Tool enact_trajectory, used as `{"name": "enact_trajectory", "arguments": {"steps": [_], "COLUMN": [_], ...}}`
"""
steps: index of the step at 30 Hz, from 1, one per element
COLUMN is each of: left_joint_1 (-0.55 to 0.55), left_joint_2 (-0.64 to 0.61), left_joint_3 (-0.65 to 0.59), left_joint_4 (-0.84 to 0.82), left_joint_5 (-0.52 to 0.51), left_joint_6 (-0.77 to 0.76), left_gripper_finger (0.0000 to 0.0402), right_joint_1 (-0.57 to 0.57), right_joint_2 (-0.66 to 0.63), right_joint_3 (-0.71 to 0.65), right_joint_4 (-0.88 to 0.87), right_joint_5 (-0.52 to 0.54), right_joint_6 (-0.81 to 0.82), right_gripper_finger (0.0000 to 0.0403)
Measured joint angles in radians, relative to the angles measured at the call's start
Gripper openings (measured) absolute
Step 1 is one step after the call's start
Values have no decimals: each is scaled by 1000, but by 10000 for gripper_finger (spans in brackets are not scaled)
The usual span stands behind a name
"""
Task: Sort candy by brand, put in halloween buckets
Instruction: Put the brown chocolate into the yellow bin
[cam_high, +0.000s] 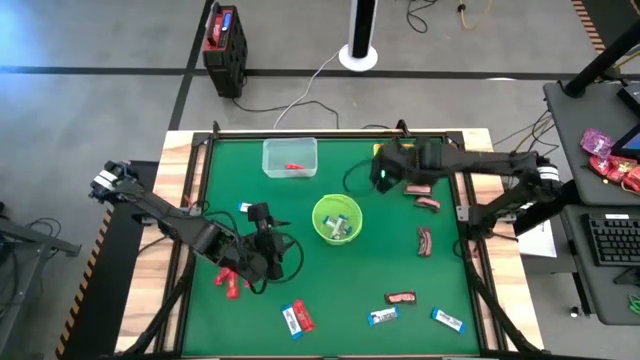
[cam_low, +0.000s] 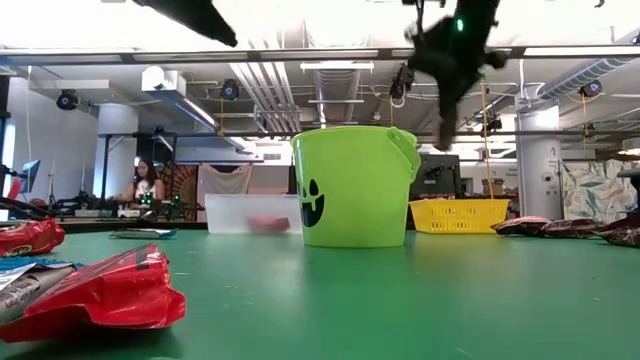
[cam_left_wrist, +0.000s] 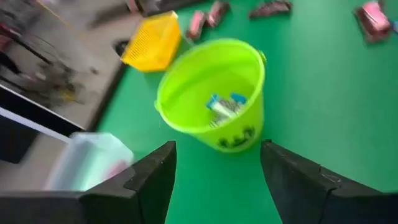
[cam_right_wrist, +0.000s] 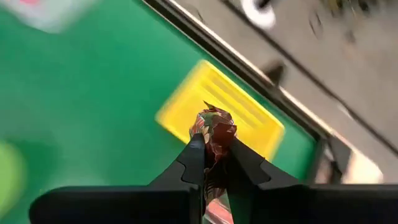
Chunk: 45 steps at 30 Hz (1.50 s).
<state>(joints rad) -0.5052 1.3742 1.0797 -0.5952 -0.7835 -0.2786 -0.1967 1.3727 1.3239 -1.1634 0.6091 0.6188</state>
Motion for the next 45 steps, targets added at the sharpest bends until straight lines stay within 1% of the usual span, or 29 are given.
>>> {"name": "enact_trajectory", "arguments": {"steps": [2, 5, 9, 12, 15, 19, 21, 24, 27, 31, 35, 37, 40, 42, 45], "left_joint_1": [18, 38, 69, 94, 112, 119, 119, 119, 119, 119, 119, 119, 119, 119, 119], "left_joint_2": [-20, -41, -77, -113, -164, -246, -291, -346, -387, -416, -421, -417, -406, -401, -385], "left_joint_3": [-3, -12, -23, -49, -101, -201, -251, -310, -341, -367, -372, -372, -363, -352, -333], "left_joint_4": [-41, -100, -175, -177, -131, -27, 37, 87, 91, 92, 93, 93, 89, 89, 89], "left_joint_5": [43, 53, 87, 133, 176, 210, 224, 228, 229, 225, 171, 130, 84, 75, 75], "left_joint_6": [-6, -3, -2, 14, 42, 60, 64, 51, 12, 4, 8, 8, 23, 34, 34], "left_gripper_finger": [211, 206, 205, 205, 205, 205, 205, 205, 205, 205, 205, 205, 205, 205, 205], "right_joint_1": [-91, -207, -343, -409, -430, -431, -431, -440, -457, -464, -455, -432, -362, -287, -139], "right_joint_2": [0, 3, 4, 4, 3, 3, 4, 4, 4, -9, -46, -77, -124, -146, -156], "right_joint_3": [-23, -57, -104, -145, -187, -239, -261, -288, -306, -310, -267, -240, -213, -205, -200], "right_joint_4": [9, 84, 234, 332, 405, 466, 487, 497, 493, 484, 436, 403, 370, 337, 292], "right_joint_5": [-56, -134, -313, -423, -460, -460, -459, -452, -452, -451, -460, -491, -586, -626, -636], "right_joint_6": [-46, -150, -272, -315, -340, -330, -312, -274, -244, -233, -221, -208, -143, -88, -2], "right_gripper_finger": [33, 33, 32, 33, 36, 56, 72, 97, 122, 150, 164, 165, 162, 157, 151]}}
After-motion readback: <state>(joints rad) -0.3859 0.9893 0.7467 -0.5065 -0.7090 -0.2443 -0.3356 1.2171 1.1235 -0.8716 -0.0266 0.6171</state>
